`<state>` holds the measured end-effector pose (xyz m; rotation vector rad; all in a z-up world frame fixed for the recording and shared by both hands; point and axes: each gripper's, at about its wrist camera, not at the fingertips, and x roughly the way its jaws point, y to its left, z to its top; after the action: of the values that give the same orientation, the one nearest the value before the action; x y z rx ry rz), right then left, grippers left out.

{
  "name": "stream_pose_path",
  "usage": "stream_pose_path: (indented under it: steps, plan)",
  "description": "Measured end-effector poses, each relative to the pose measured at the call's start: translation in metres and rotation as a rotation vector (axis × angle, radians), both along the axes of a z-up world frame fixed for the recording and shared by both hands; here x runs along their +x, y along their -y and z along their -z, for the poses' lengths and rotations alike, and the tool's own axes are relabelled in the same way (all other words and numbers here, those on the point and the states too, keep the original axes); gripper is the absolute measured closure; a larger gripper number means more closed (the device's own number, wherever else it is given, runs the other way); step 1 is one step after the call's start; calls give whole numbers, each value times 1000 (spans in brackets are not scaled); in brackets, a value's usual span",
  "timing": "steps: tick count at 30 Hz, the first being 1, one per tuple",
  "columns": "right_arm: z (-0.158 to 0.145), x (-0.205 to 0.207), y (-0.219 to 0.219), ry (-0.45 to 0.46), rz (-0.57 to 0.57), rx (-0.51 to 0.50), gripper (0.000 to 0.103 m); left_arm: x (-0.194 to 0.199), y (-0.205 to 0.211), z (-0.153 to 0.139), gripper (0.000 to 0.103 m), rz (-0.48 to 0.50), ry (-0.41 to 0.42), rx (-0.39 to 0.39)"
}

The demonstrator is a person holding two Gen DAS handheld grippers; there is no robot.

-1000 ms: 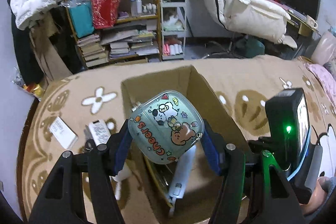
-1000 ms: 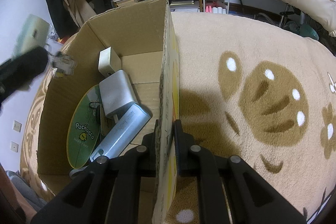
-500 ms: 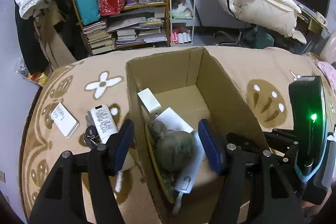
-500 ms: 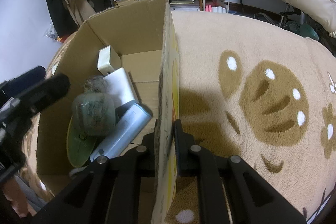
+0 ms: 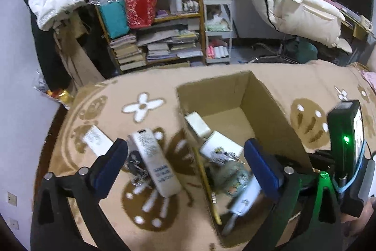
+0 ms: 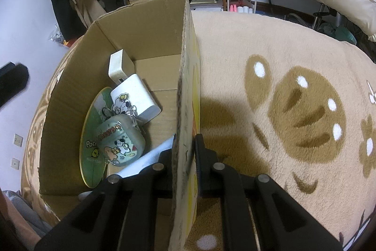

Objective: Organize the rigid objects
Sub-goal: 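Move the left tool back to the white remote on the rug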

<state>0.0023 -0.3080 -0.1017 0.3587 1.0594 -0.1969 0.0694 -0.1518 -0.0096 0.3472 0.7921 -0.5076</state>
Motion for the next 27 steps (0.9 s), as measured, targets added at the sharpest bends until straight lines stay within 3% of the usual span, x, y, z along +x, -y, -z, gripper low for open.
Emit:
stream_pose_path:
  steps: [8,11,14,21,27]
  plan:
    - [0,0,0,-3,0,-2,92,41,-30,-1,2,-90,42,94]
    - [1,0,1,-5,-3,-6,92,57,-44,4,2,-114,34,96]
    - [2,0,1,-6,-3,-9,92,76,-58,13,2,-147,10,81]
    - [3,-1,1,-13,-9,-27,92,136,-90,48,2,-235,-140,-17]
    - [7,2,-2,-27,-9,-40,92,174,-101,80,2,-302,-161,58]
